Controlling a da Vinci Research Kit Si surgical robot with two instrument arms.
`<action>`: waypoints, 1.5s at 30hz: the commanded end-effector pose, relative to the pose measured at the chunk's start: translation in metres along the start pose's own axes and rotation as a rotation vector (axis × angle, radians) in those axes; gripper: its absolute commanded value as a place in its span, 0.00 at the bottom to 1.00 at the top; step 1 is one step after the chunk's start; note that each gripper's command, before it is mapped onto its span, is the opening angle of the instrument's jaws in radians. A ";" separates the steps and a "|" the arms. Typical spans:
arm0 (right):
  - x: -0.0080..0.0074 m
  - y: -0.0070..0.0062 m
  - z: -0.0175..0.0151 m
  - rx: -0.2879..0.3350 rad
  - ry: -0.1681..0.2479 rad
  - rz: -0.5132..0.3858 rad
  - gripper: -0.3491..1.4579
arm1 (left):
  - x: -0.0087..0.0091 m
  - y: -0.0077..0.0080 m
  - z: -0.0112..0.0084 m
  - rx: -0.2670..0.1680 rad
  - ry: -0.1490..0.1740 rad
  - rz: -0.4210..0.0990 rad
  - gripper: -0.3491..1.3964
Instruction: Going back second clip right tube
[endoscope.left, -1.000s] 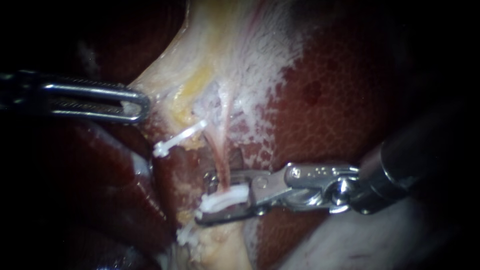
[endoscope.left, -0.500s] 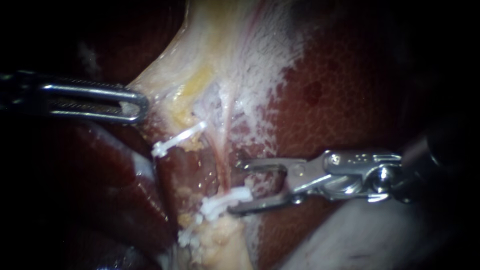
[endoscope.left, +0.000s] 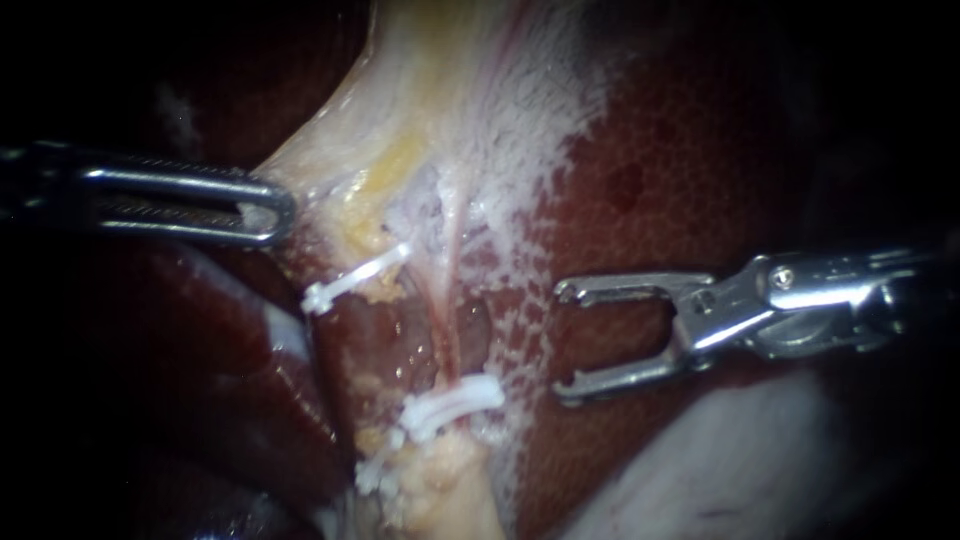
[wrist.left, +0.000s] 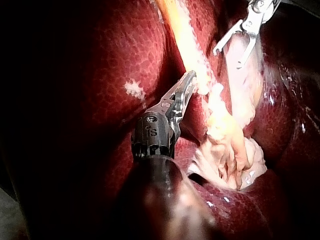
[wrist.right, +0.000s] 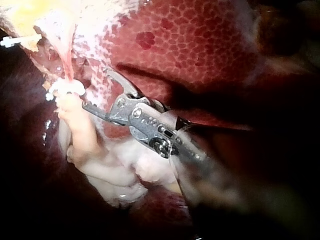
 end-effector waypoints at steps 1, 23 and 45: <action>0.0000 -0.0001 0.0000 0.000 0.000 -0.003 0.52 | 0.0000 0.0001 0.0000 0.000 0.001 0.000 0.00; -0.0005 -0.0002 -0.0007 0.004 0.001 -0.065 0.52 | 0.0036 0.0039 0.0059 -0.016 0.024 0.018 0.00; -0.0006 -0.0002 -0.0009 0.005 0.001 -0.071 0.52 | 0.0042 0.0030 0.0089 -0.001 0.047 0.023 0.00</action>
